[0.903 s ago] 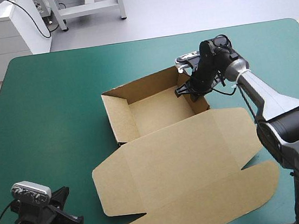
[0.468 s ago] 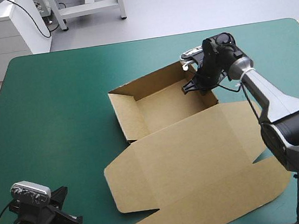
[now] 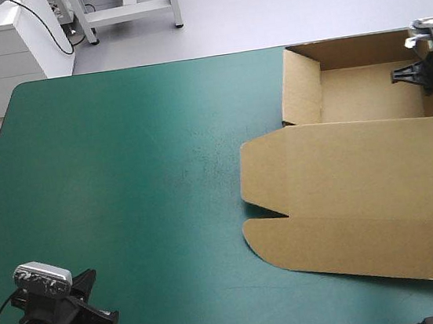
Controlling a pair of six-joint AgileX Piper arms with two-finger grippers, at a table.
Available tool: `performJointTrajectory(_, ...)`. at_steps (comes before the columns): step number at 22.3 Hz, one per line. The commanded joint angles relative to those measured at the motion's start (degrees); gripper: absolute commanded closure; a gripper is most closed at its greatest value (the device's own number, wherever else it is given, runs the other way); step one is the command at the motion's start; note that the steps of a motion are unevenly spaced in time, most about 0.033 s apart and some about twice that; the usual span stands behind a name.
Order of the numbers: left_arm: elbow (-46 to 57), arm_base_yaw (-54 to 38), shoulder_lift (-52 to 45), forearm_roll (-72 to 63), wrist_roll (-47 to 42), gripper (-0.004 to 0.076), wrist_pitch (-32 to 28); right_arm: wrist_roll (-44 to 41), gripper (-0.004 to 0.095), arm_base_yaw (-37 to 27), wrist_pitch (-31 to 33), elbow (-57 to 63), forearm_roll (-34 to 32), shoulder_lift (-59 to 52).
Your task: Fold the box
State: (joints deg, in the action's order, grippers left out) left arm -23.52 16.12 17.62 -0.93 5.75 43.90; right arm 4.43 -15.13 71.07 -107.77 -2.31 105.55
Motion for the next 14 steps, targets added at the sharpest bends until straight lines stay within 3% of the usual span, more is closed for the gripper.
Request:
performJointTrajectory(1, -1.44, -4.11, 0.51, -0.1, 0.07, 0.0731, -3.45, 0.68, 0.0927, -5.17, -2.1, -1.72, 2.31, -3.24)
performJointTrajectory(8, -1.44, -18.45, 0.51, -0.1, -0.05, 0.0731, -3.45, 0.78, 0.0928, -13.13, -10.19, -1.72, -0.28, -2.29)
performJointTrajectory(14, -1.44, -19.71, 0.51, -0.1, -0.05, 0.0731, -3.45, 0.95, 0.0927, -14.49, -11.29, -1.72, -0.74, 6.13)
